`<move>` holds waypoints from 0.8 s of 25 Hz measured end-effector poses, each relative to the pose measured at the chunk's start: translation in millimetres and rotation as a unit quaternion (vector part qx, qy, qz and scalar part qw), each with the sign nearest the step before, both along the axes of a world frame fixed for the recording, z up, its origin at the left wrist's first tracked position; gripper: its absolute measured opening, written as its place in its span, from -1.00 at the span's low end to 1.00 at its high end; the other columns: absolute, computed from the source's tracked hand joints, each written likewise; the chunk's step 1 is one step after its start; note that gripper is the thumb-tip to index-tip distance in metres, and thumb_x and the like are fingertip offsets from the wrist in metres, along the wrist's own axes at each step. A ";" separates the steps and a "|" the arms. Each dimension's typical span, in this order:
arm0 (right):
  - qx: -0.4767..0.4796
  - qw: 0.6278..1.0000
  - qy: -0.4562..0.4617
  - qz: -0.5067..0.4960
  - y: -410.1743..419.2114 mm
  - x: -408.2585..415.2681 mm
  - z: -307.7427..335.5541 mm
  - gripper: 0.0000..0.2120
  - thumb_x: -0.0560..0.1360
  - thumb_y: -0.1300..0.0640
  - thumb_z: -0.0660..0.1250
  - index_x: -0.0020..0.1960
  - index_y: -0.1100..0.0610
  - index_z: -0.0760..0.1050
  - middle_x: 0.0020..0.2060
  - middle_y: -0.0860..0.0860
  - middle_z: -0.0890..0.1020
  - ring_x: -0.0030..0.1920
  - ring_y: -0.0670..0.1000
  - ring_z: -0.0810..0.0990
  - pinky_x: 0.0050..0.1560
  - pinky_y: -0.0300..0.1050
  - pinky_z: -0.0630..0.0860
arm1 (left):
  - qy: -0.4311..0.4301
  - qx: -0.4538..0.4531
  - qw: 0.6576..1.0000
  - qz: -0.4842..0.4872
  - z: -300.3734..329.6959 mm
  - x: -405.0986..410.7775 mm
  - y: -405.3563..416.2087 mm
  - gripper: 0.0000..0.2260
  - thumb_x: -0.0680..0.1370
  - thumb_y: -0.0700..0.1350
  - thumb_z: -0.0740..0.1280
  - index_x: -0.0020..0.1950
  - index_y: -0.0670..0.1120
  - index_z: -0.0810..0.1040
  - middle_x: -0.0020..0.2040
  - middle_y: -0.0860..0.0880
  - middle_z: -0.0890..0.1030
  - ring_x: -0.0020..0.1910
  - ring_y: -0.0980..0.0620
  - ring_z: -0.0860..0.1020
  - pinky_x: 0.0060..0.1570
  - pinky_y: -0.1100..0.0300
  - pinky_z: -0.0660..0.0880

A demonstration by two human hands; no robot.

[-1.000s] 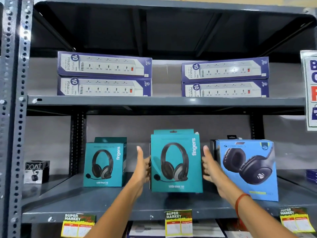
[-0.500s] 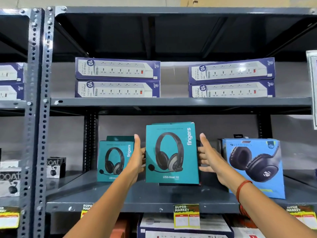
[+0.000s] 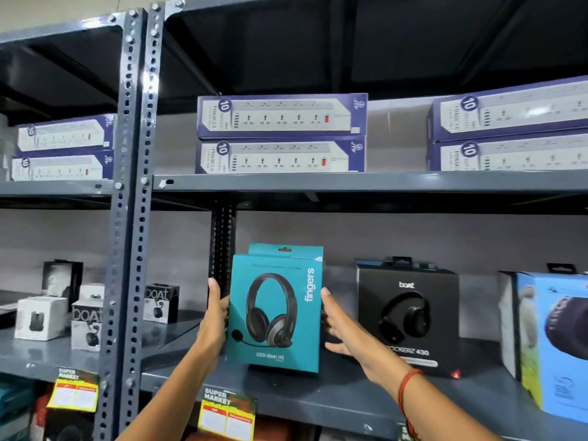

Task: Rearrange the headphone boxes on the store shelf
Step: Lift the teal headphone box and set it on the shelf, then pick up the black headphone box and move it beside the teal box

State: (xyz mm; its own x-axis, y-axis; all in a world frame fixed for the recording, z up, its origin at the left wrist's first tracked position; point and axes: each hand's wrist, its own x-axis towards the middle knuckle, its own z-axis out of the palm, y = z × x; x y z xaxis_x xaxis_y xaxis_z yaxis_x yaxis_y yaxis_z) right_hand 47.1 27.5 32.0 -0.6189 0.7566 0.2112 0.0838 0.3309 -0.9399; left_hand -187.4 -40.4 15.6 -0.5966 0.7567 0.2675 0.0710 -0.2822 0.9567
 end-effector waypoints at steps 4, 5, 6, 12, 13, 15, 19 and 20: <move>-0.006 1.000 -0.018 0.011 11.0 -40.7 -17.4 -0.41 0.45 -0.49 0.01 0.45 -0.39 0.09 0.54 -0.11 0.26 0.48 -0.03 0.28 0.36 -0.05 0.36 | -0.011 -0.008 1.000 0.004 -12.6 -38.3 13.3 -0.36 0.38 0.51 -0.12 -0.02 0.14 0.57 -0.38 0.23 0.69 -0.49 0.35 0.61 -0.34 0.32 0.46; -0.010 1.000 -0.018 0.010 14.6 -47.1 -21.3 -0.38 0.46 -0.48 0.02 0.48 -0.36 0.09 0.54 -0.11 0.25 0.51 0.00 0.25 0.37 -0.03 0.35 | -0.013 -0.011 1.000 0.005 -15.8 -44.0 17.8 -0.30 0.42 0.50 -0.12 0.11 0.09 0.59 -0.26 0.22 0.67 -0.48 0.33 0.61 -0.34 0.35 0.46; -0.014 1.000 -0.019 0.007 17.3 -51.9 -23.8 -0.35 0.47 -0.47 0.02 0.51 -0.33 0.08 0.54 -0.12 0.25 0.52 0.01 0.24 0.38 -0.02 0.33 | -0.011 -0.018 1.000 0.004 -18.0 -48.5 21.9 -0.25 0.48 0.47 -0.13 0.27 0.02 0.57 -0.15 0.18 0.61 -0.47 0.33 0.60 -0.36 0.36 0.46; -0.014 1.000 -0.012 -0.016 27.2 -63.2 -31.5 -0.34 0.49 -0.45 -0.01 0.54 -0.31 0.01 0.56 -0.13 0.19 0.54 0.03 0.19 0.34 -0.06 0.28 | -0.034 -0.004 0.999 -0.010 -21.5 -53.7 30.4 -0.36 0.56 0.42 -0.10 0.32 0.11 0.54 0.13 0.00 0.58 -0.20 0.19 0.56 -0.24 0.21 0.52; -0.009 1.000 -0.001 -0.026 27.3 -60.8 -31.9 -0.31 0.48 -0.46 0.00 0.55 -0.29 -0.02 0.57 -0.14 0.15 0.55 0.03 0.17 0.40 -0.03 0.24 | -0.034 0.004 0.999 0.020 -19.4 -51.1 31.2 -0.41 0.57 0.43 -0.07 0.21 0.15 0.58 0.18 -0.02 0.60 -0.12 0.10 0.59 -0.14 0.10 0.54; -0.003 0.998 0.022 -0.056 26.4 -50.5 -26.8 -0.21 0.42 -0.51 0.04 0.57 -0.26 -0.04 0.59 -0.14 0.10 0.55 0.05 0.15 0.48 0.05 0.13 | 0.021 0.032 0.992 0.119 -9.1 -43.3 30.6 -0.39 0.56 0.43 -0.02 0.27 0.09 0.58 0.33 -0.11 0.58 0.17 -0.10 0.58 0.21 -0.14 0.50; 0.050 0.990 0.074 -0.110 25.4 -6.6 10.6 -0.11 0.32 -0.60 0.07 0.56 -0.29 -0.02 0.59 -0.21 0.08 0.56 -0.06 0.10 0.53 0.19 -0.03 | 0.156 0.196 0.950 0.184 47.0 3.8 32.0 -0.38 0.60 0.26 0.09 0.55 -0.08 0.35 0.54 -0.08 0.40 0.51 -0.04 0.33 0.52 -0.05 0.20; 0.069 0.985 0.092 -0.127 25.9 9.5 21.5 -0.10 0.32 -0.58 0.08 0.57 -0.27 -0.01 0.59 -0.20 0.09 0.56 -0.08 0.10 0.54 0.18 -0.01 | 0.168 0.222 0.946 0.167 61.7 23.4 36.2 -0.41 0.62 0.21 0.11 0.54 -0.11 0.35 0.53 -0.08 0.40 0.51 -0.02 0.32 0.52 0.00 0.19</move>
State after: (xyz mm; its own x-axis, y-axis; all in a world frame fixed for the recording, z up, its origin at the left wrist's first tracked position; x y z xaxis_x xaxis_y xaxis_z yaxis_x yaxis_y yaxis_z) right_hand 56.6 53.4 53.5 -0.3541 0.8390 0.4132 0.0129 0.4461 -0.8949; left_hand -164.0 -4.3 77.4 -0.6068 0.3105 0.7317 0.5066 -0.5583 0.6570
